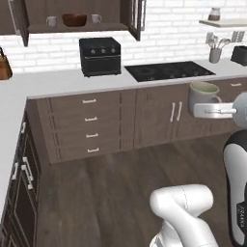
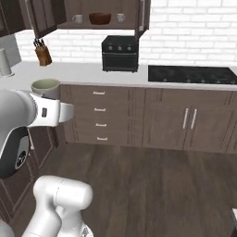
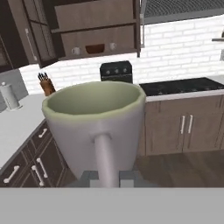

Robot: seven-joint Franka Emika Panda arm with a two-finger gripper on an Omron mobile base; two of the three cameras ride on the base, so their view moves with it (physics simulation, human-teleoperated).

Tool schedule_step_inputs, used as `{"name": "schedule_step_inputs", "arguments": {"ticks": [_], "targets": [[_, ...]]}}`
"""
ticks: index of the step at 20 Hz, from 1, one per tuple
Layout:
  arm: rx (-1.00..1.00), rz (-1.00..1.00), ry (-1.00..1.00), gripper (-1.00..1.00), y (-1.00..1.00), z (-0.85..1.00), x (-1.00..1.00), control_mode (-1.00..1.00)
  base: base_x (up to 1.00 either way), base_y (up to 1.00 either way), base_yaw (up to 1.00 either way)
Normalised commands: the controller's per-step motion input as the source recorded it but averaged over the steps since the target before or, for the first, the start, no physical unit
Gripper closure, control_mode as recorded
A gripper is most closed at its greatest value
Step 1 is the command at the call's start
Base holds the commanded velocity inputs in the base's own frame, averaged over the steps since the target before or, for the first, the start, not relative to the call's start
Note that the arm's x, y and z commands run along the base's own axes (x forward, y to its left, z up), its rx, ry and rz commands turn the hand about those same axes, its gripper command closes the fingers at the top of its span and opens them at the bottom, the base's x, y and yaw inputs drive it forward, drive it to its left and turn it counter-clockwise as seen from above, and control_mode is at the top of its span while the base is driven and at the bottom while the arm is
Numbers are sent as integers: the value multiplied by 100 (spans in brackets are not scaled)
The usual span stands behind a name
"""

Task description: Gather all objects into one cabinet and sort the glasses and bowls to opposite sides.

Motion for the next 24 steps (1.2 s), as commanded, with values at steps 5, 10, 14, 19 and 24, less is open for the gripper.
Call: {"name": "schedule_step_inputs", "arguments": {"ticks": [5,10,14,19,24], "targets": [[0,0,0,100,0,0,0,100,100,58,0],[0,0,0,100,0,0,0,100,100,53,0],[0,0,0,100,0,0,0,100,95,19,0],[0,0,0,100,0,0,0,100,92,4,-1],[0,0,0,100,0,0,0,100,67,1,-1]]}}
